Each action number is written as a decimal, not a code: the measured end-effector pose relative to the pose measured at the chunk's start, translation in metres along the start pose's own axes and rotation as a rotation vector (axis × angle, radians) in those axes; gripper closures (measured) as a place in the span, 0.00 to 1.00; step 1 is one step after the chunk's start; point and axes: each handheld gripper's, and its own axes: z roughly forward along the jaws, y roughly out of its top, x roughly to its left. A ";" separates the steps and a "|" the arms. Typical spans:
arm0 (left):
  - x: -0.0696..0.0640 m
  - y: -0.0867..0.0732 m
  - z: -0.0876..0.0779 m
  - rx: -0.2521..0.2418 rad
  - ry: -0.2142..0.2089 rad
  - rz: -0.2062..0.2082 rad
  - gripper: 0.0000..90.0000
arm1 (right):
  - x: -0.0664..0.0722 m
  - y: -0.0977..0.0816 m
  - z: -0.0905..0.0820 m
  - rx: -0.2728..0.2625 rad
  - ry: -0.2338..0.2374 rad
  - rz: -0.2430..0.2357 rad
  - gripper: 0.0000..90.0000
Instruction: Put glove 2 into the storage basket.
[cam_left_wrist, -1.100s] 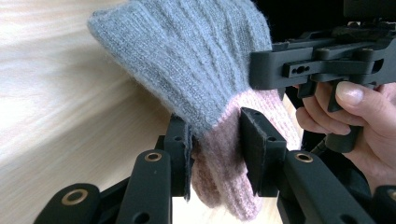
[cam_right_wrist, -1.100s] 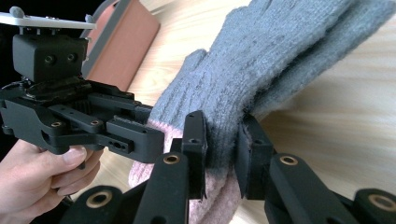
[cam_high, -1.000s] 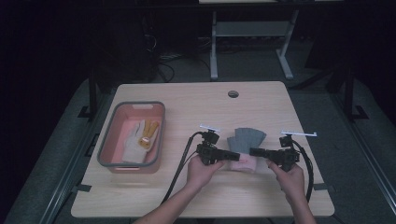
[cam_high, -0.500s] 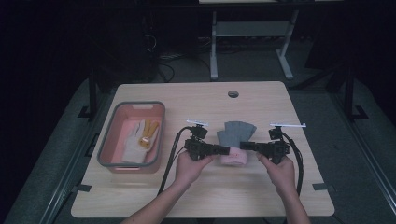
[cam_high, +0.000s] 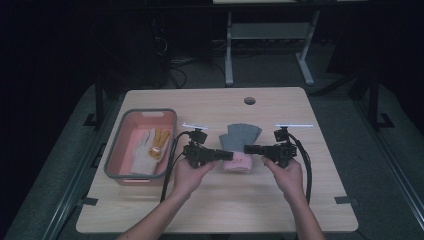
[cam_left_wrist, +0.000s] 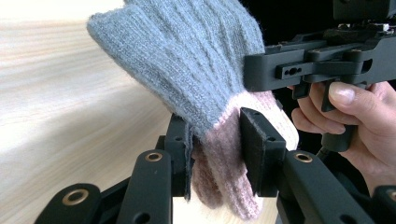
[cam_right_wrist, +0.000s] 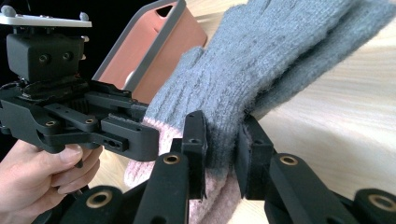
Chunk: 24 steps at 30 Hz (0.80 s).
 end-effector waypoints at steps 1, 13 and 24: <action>0.000 0.000 -0.002 -0.001 0.002 0.001 0.73 | 0.002 0.001 0.002 -0.001 -0.001 -0.005 0.84; 0.005 0.001 -0.021 -0.016 0.021 0.001 0.73 | 0.012 0.009 0.016 0.006 0.027 -0.010 0.84; 0.013 0.003 -0.035 -0.029 0.018 -0.011 0.74 | 0.022 0.017 0.027 0.023 0.027 -0.029 0.84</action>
